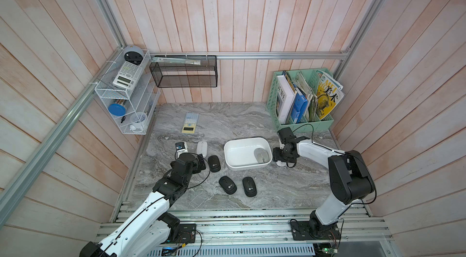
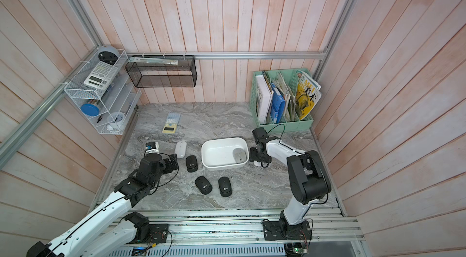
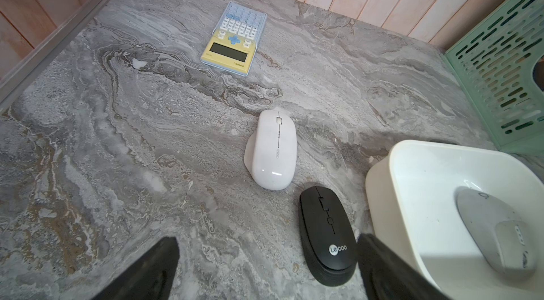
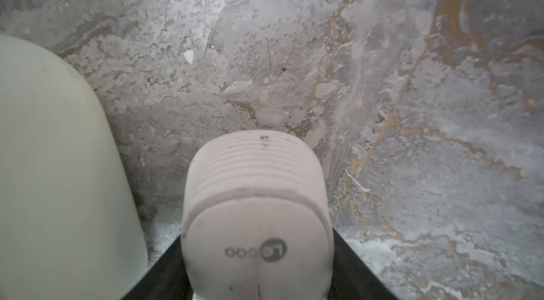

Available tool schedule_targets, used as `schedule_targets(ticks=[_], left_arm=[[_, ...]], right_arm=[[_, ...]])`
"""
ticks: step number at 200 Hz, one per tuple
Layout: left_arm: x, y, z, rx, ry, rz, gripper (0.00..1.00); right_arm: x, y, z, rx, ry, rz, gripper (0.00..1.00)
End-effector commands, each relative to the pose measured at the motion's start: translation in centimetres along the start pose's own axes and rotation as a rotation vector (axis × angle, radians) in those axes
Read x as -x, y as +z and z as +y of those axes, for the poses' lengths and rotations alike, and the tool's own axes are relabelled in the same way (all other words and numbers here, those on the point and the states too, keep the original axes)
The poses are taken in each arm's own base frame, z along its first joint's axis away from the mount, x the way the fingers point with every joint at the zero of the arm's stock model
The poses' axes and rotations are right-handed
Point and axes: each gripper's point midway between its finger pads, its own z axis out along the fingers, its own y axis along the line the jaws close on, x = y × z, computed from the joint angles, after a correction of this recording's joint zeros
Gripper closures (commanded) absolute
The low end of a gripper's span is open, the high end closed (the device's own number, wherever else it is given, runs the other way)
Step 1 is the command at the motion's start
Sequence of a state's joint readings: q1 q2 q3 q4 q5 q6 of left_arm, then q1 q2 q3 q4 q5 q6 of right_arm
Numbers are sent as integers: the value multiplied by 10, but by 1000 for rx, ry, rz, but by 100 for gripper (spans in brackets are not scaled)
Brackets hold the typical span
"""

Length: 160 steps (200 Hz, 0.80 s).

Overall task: Take out the mouse from the storage box
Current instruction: Place the mouse at the center of the board, then pick up the mouse from the storage box.

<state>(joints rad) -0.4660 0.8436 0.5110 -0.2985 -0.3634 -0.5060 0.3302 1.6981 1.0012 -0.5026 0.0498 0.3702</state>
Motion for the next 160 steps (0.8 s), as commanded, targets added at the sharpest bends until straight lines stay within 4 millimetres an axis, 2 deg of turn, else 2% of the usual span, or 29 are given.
schedule_targets(ticks=[1, 39, 71, 94, 124, 160], left_arm=[[2, 0, -5, -21, -3, -3, 0], [-1, 4, -8, -30, 5, 13, 0], [-7, 9, -20, -73, 19, 51, 0], [-14, 9, -47, -169, 12, 98, 0], [-18, 0, -104, -203, 95, 174, 0], [-26, -2, -166, -190, 206, 254, 0]], right_arm=[[0, 2, -2, -1, 10, 2, 32], [-1, -6, -1, 10, 4, -15, 18], [1, -22, -4, 11, 8, -43, 18], [1, -41, -6, 17, 9, -82, 17], [-1, -64, -14, 8, 5, -146, 17], [-13, -72, -18, 47, 41, -226, 17]])
